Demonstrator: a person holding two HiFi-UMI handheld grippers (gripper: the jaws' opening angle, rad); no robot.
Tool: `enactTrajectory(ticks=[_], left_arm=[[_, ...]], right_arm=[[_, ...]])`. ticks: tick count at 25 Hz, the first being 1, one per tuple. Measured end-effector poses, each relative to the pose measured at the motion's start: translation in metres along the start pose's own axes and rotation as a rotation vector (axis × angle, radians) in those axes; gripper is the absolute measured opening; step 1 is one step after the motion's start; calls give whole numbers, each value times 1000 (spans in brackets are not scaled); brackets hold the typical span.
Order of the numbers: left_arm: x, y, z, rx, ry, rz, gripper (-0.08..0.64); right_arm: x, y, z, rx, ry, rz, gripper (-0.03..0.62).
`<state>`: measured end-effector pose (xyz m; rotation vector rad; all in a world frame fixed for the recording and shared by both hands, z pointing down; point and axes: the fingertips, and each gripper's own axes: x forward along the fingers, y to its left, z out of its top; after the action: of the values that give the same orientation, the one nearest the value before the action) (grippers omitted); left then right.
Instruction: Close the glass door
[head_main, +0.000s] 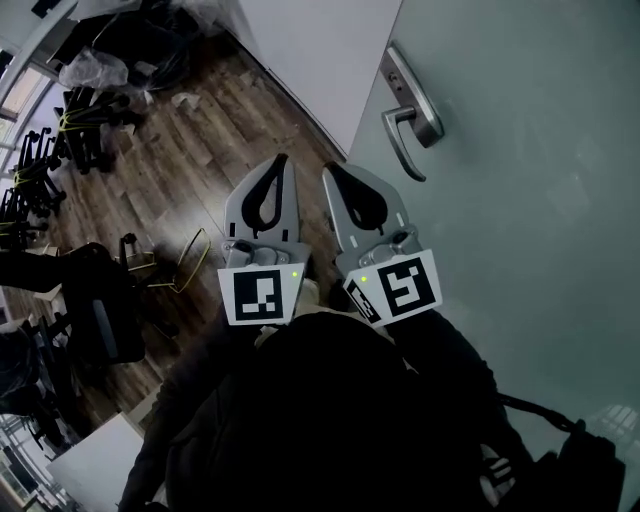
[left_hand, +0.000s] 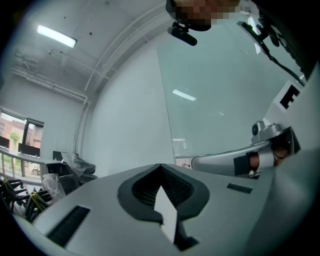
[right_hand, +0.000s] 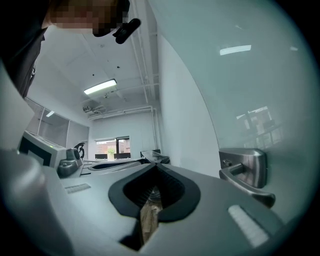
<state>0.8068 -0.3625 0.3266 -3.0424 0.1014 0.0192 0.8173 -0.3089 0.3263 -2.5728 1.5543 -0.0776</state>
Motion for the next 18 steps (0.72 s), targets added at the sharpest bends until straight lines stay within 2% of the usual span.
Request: enactTrajectory(ticks=[8, 13, 16, 18], left_arm=[[46, 32, -13, -27, 7, -66, -3], [68, 19, -2, -25, -21, -107, -3], [83, 5, 8, -34, -42, -121, -3], [92, -4, 12, -36, -46, -132, -3]], right_arm=[[39, -33, 8, -33, -17, -110, 2], [37, -62, 29, -66, -46, -165, 2], [33, -72, 43, -76, -62, -147, 2], [30, -74, 54, -131, -68, -144, 2]])
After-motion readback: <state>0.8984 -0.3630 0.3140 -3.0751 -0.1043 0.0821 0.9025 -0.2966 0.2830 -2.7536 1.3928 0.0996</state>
